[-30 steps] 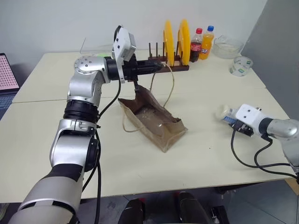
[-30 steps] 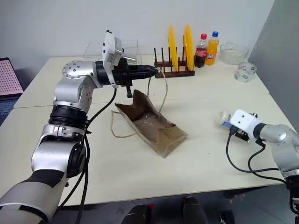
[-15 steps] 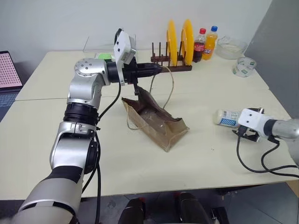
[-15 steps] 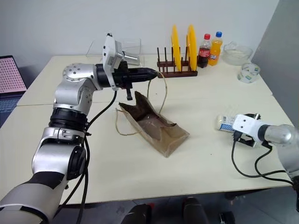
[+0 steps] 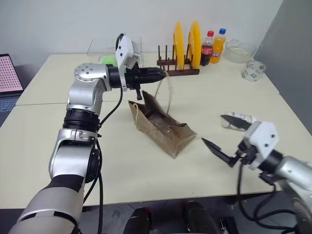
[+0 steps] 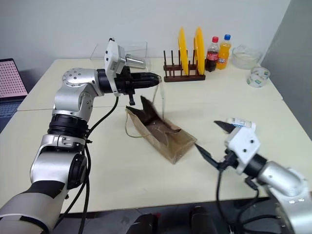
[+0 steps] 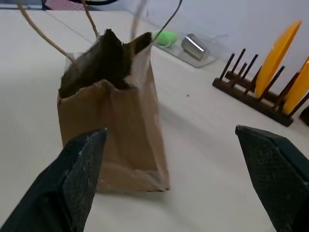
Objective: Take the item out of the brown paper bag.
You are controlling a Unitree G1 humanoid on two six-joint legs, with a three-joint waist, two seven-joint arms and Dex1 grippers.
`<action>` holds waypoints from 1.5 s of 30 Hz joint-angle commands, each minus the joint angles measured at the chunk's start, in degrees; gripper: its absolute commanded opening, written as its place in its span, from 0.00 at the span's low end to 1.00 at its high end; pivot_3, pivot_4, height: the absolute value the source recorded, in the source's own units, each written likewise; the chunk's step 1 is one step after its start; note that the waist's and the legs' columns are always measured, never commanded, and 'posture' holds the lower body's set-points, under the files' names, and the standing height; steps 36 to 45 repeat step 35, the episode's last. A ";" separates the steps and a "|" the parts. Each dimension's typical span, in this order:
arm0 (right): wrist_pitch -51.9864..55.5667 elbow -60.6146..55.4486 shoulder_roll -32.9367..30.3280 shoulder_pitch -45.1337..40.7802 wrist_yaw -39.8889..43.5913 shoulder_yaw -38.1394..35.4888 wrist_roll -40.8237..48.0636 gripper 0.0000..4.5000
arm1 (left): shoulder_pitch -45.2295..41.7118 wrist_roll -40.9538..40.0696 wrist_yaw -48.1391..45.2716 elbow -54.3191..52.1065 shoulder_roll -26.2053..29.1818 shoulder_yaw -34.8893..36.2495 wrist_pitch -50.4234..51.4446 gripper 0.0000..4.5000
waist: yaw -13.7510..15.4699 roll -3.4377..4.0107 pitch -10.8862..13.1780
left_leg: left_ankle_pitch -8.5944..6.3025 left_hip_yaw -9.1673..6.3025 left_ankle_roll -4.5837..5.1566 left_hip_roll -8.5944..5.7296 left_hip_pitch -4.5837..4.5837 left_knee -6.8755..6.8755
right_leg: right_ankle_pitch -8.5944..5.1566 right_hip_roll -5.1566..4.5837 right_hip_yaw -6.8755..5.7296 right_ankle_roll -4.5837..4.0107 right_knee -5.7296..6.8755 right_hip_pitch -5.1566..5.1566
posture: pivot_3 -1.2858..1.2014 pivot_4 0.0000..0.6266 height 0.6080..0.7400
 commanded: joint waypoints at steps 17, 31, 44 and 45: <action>-17.79 8.00 5.32 1.90 -9.77 3.00 -9.45 1.00 | 47.59 -1.22 37.30 -53.35 -3.21 17.37 10.49 0.79 | 0.62 0.07 -0.16 | 0.01 -0.04 -0.02 0.08 0.05 -0.14 | 0.01 0.00 0.06 -0.02 -0.06 -0.02 | 0.52 0.24 1.00; -35.28 14.28 16.15 20.57 -14.60 1.26 -10.73 1.00 | 60.38 10.33 53.44 -50.15 -13.97 6.32 1.95 0.79 | 2.94 0.06 -0.32 | -0.14 0.01 0.12 0.11 1.30 -0.33 | -0.01 0.04 -0.04 -0.01 -0.79 1.46 | 0.52 0.24 1.00; -34.92 15.28 16.69 19.80 -16.24 -0.25 -10.52 1.00 | 59.21 9.29 53.08 -47.17 -15.32 4.61 0.42 0.79 | 2.76 0.13 -0.36 | -0.14 0.01 0.12 0.17 1.33 -0.36 | -0.02 0.09 -0.03 -0.03 -0.71 1.42 | 0.52 0.24 1.00; -34.92 15.28 16.69 19.80 -16.24 -0.25 -10.52 1.00 | 59.21 9.29 53.08 -47.17 -15.32 4.61 0.42 0.79 | 2.76 0.13 -0.36 | -0.14 0.01 0.12 0.17 1.33 -0.36 | -0.02 0.09 -0.03 -0.03 -0.71 1.42 | 0.52 0.24 1.00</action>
